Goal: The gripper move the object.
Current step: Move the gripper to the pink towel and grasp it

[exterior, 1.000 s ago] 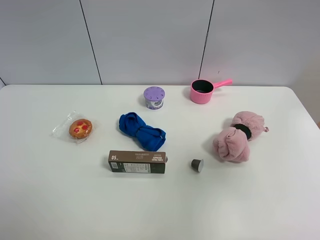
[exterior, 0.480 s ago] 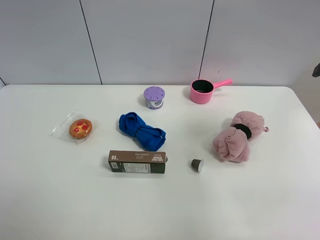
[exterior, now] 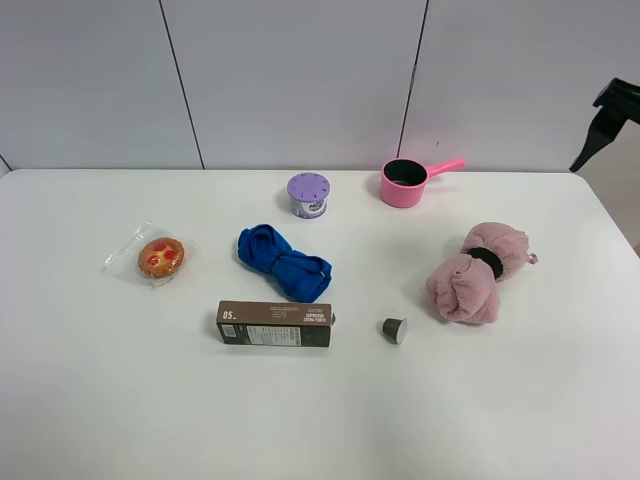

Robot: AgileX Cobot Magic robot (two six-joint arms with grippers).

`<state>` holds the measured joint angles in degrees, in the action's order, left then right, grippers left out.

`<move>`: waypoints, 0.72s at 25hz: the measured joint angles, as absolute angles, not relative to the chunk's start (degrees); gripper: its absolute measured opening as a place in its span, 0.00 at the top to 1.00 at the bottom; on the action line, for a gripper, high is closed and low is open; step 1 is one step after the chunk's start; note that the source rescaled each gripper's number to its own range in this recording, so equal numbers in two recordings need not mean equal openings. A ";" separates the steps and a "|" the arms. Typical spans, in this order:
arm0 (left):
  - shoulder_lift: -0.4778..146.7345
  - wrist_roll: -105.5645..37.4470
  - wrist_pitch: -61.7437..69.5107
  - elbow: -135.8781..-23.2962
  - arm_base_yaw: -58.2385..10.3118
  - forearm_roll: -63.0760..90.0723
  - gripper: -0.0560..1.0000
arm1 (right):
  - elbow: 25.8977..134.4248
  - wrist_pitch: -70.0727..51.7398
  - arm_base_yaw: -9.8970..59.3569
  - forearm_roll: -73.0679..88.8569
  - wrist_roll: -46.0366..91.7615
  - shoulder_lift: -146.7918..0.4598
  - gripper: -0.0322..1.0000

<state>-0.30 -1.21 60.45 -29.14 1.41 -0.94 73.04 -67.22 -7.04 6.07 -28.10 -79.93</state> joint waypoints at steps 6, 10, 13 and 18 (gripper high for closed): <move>-0.30 -1.21 60.45 -29.14 1.41 -0.94 0.00 | 73.04 -65.19 -7.04 6.32 -28.24 -84.64 0.06; -0.30 -1.21 60.45 -29.14 1.41 -0.94 0.00 | 73.04 -64.75 -7.04 7.34 -28.49 -88.60 0.06; -0.30 -1.21 60.45 -29.14 1.41 -0.94 0.00 | 73.04 -63.52 -7.04 7.43 -28.68 -91.50 0.06; -0.30 -1.21 60.45 -29.14 1.41 -0.94 0.00 | 73.08 -61.40 -7.04 8.13 -28.73 -94.73 0.06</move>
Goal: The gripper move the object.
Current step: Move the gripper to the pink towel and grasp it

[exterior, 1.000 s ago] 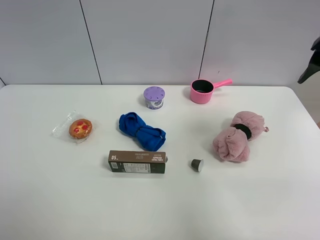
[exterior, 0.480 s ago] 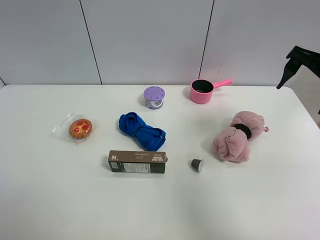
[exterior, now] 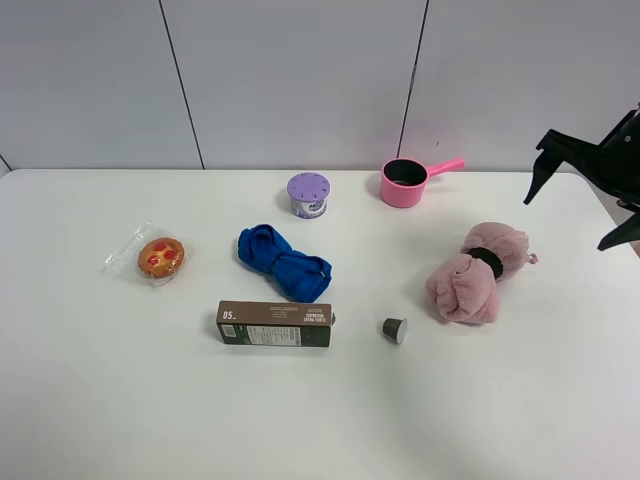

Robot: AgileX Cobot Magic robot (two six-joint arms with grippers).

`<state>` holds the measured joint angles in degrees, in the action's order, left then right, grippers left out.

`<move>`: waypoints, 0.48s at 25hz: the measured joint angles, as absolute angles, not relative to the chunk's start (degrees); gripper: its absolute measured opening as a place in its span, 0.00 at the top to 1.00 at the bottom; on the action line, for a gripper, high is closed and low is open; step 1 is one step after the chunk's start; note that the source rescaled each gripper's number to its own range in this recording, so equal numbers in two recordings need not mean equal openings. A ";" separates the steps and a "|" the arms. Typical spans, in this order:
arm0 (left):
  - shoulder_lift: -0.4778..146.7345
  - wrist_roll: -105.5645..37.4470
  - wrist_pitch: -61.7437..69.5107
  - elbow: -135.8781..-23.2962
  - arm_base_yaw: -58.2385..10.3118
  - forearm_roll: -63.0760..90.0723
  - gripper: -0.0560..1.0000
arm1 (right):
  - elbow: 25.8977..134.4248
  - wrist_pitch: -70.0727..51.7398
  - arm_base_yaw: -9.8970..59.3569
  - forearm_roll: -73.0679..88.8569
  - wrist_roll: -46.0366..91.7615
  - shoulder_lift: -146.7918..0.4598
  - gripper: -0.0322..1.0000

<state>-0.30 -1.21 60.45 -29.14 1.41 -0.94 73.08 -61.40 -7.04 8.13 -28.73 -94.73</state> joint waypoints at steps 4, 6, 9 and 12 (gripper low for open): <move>-0.30 -1.21 60.45 -29.14 1.41 -0.94 0.00 | 73.10 -59.02 -7.04 9.91 -28.73 -96.72 0.06; -0.30 -1.21 60.45 -29.14 1.41 -0.94 0.00 | 73.15 -57.84 -6.99 11.01 -28.73 -97.74 0.06; -0.30 -1.21 60.45 -29.14 1.41 -0.94 0.00 | 73.15 -56.30 -6.19 11.67 -28.73 -99.73 0.06; -0.30 -1.21 60.45 -29.14 1.41 -0.94 0.00 | 73.17 -54.81 -4.45 12.30 -29.21 -102.32 0.06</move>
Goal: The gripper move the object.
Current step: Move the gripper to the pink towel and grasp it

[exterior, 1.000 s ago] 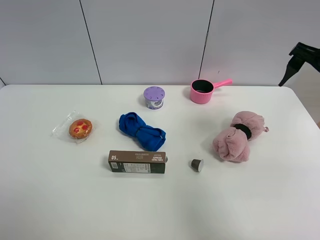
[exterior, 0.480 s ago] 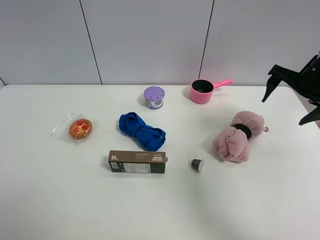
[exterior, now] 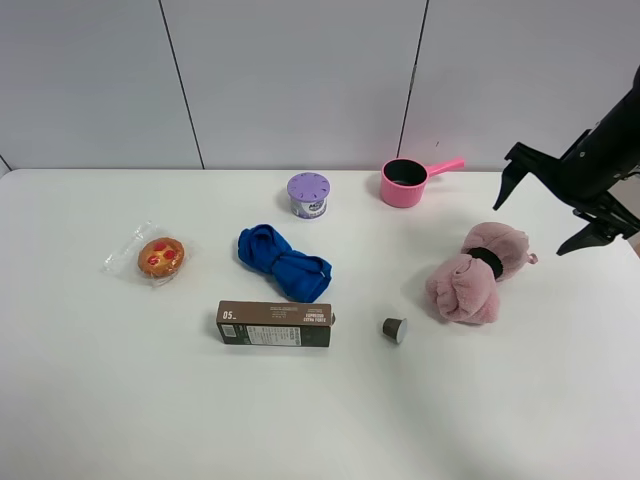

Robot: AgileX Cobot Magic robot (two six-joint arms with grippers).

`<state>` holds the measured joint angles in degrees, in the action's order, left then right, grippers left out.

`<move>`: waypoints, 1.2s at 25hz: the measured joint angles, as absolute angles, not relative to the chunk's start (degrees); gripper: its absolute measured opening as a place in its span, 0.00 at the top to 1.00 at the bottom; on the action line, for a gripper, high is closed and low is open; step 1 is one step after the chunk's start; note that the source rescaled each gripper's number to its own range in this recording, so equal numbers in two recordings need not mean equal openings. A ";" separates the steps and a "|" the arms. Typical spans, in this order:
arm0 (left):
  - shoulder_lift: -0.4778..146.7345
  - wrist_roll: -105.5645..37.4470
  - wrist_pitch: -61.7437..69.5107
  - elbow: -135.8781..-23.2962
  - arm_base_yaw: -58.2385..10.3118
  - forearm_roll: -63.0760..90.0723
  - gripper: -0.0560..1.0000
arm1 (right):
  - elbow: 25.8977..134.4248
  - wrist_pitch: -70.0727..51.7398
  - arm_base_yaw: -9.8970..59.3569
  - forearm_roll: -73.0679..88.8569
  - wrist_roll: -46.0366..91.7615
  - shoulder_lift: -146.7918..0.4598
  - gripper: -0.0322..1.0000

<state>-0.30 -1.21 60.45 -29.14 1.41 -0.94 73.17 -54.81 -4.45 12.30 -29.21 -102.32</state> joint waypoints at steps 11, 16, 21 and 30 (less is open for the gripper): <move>-0.30 -1.21 60.45 -29.14 1.41 -0.94 0.00 | 73.21 -48.70 2.13 13.17 -31.08 -111.48 0.06; -0.30 -1.21 60.45 -29.14 1.41 -0.94 0.00 | 73.21 -48.62 2.47 10.38 -33.10 -112.21 0.06; -0.30 -1.21 60.45 -29.14 1.41 -0.94 0.00 | 73.21 -48.62 2.47 7.10 -35.39 -112.29 0.06; -0.30 -1.21 60.45 -29.14 1.41 -0.94 0.00 | 73.23 -48.37 2.47 5.67 -37.32 -113.73 0.08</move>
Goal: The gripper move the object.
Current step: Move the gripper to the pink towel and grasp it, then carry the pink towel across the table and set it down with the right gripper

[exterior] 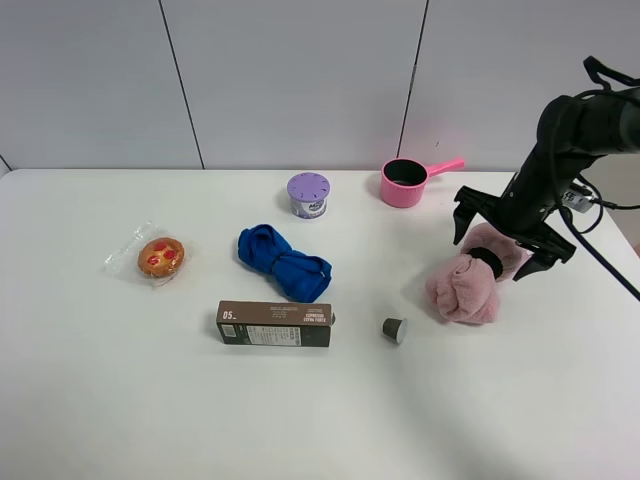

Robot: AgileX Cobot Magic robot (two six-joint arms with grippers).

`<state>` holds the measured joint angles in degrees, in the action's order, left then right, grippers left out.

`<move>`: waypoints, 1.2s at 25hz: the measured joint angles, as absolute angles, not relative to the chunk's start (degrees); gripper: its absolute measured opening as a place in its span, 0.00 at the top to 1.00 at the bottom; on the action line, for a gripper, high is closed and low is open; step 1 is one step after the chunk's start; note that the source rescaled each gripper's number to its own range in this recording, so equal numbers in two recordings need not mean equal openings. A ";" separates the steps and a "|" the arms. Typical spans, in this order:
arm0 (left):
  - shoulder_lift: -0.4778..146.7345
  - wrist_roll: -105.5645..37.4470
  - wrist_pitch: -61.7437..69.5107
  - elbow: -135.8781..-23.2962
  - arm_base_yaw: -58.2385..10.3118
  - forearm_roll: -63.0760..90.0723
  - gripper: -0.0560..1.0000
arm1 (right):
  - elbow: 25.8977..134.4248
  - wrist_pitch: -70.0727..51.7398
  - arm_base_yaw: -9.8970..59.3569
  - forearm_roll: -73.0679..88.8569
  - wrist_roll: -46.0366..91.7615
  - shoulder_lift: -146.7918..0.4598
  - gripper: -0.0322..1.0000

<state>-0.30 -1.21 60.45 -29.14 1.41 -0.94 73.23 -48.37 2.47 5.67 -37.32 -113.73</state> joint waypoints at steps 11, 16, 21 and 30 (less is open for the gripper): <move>-0.30 -1.21 60.45 -29.14 1.41 -0.94 0.00 | 73.23 -47.06 2.82 6.11 -37.32 -118.32 0.30; -0.30 -1.21 60.45 -29.14 1.41 -0.94 0.00 | 73.23 -47.19 2.86 7.53 -36.62 -118.32 0.97; -0.30 -1.21 60.45 -29.14 1.41 -0.94 0.00 | 73.59 -50.28 2.86 13.22 -23.01 -117.32 0.97; -0.30 -1.21 60.45 -29.14 1.41 -0.94 0.00 | 83.78 -66.64 4.95 26.14 28.20 -103.92 0.97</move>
<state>-0.30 -1.21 60.45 -29.14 1.41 -0.94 83.78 -66.64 4.95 26.14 28.20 -103.92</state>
